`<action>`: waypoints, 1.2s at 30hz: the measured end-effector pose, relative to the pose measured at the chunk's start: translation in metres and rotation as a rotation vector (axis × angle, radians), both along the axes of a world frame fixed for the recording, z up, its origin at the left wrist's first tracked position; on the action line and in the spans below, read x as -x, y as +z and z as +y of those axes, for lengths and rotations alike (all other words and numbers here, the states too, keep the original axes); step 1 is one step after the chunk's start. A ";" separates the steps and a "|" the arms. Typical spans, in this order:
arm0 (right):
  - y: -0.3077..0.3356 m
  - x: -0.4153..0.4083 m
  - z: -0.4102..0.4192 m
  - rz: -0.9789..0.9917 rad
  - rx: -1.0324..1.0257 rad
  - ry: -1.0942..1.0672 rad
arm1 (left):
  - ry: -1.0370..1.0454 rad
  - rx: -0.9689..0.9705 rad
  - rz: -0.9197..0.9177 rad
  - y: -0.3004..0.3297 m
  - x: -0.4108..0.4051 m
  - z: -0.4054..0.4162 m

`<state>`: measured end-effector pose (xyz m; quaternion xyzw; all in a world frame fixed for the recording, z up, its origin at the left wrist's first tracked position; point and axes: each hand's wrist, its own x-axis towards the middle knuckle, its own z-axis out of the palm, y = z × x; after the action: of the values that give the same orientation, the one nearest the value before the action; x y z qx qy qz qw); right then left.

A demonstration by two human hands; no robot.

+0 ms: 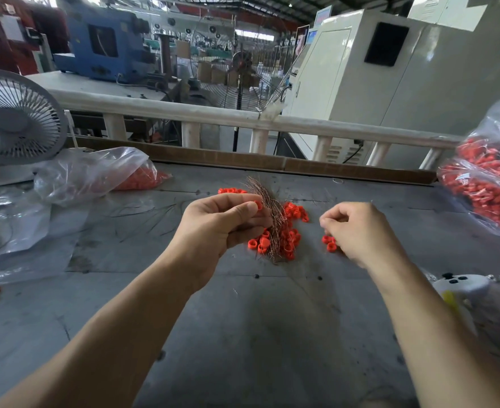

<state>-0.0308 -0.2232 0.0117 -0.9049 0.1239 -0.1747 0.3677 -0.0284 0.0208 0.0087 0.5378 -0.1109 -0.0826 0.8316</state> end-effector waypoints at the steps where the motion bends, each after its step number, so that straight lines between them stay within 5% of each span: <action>1: -0.002 -0.001 -0.003 0.038 0.004 0.007 | 0.000 -0.006 0.001 0.000 0.000 0.000; 18: -0.030 -0.018 0.021 0.021 0.367 0.083 | 0.022 -0.032 0.010 -0.001 0.001 0.001; 23: -0.022 -0.014 0.015 -0.118 0.181 0.037 | 0.022 -0.023 0.014 -0.001 0.000 0.001; 27: -0.006 0.000 0.034 -0.291 -0.142 0.306 | 0.017 -0.032 0.014 -0.002 0.001 -0.002; 36: -0.005 0.010 0.055 -0.345 -0.193 0.426 | -0.004 -0.012 0.019 -0.001 0.002 -0.003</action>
<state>-0.0411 -0.1677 0.0069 -0.8281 -0.1174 -0.2325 0.4964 -0.0303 0.0181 0.0076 0.5418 -0.1033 -0.0900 0.8293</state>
